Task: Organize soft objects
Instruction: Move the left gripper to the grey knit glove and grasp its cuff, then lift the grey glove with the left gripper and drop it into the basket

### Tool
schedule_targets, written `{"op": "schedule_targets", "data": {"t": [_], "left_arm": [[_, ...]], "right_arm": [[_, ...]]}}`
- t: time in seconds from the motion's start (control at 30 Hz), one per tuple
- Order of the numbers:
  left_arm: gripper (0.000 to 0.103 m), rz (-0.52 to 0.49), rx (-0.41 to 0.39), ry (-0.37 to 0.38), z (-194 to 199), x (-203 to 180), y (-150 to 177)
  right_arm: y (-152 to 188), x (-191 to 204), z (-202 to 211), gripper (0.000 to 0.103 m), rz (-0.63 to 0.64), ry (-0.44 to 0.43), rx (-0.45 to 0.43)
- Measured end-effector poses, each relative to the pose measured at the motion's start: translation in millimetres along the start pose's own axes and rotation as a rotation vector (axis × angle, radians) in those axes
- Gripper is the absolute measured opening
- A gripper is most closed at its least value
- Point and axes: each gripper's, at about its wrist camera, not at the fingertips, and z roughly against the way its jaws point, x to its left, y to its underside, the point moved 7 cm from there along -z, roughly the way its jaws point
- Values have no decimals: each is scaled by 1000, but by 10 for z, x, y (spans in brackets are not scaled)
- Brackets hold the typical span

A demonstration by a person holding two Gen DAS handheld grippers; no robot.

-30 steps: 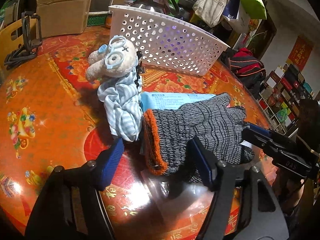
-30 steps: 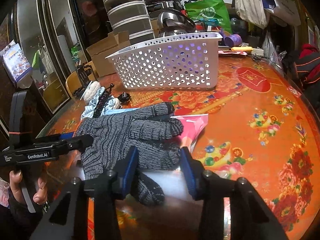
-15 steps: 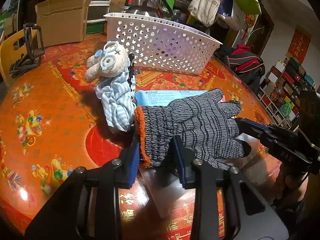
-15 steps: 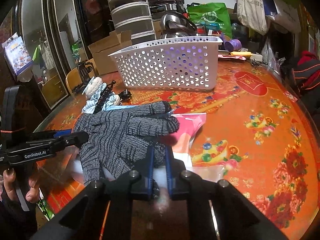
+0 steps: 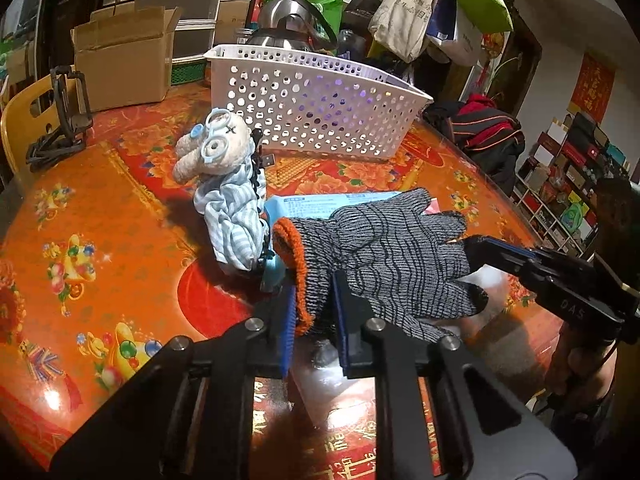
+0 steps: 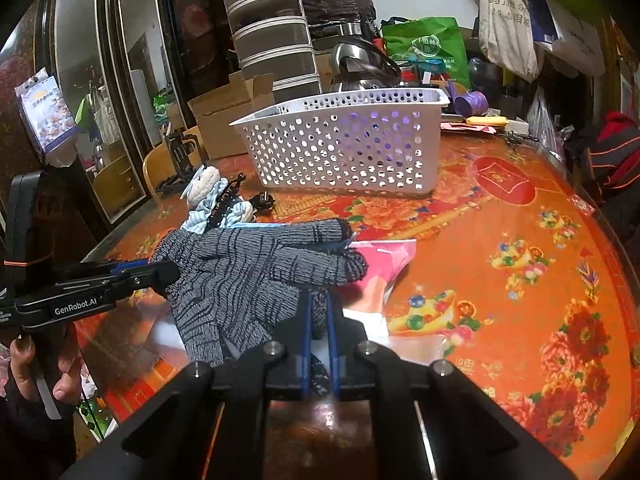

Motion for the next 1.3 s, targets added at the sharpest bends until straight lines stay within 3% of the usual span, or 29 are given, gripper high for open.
{"op": "schedule_targets", "data": {"t": [0.4,0.63,0.8,0.97,1.17,1.3], "left_arm": [[14,-26,-72,29,304,-155,-243],[14,-37,-129,57,503,-237,-643],[14,-52,-170,78,594,-298,-1152],[14,-55,-189,75,508,-296,-1891],[14,-27,-172,11,154,-168,-2778],[14,-3,-144,-42,-199,-14,-3144]], "right_arm": [[-288,114,376,5,32,-11,-91],[-609,130,639,5,56,-9,-160],[-1060,155,856,5,99,0,-228],[-1652,80,854,5,121,26,-251],[-2472,-23,525,5,140,84,-219],[-2897,-144,132,5,150,132,-168]]}}
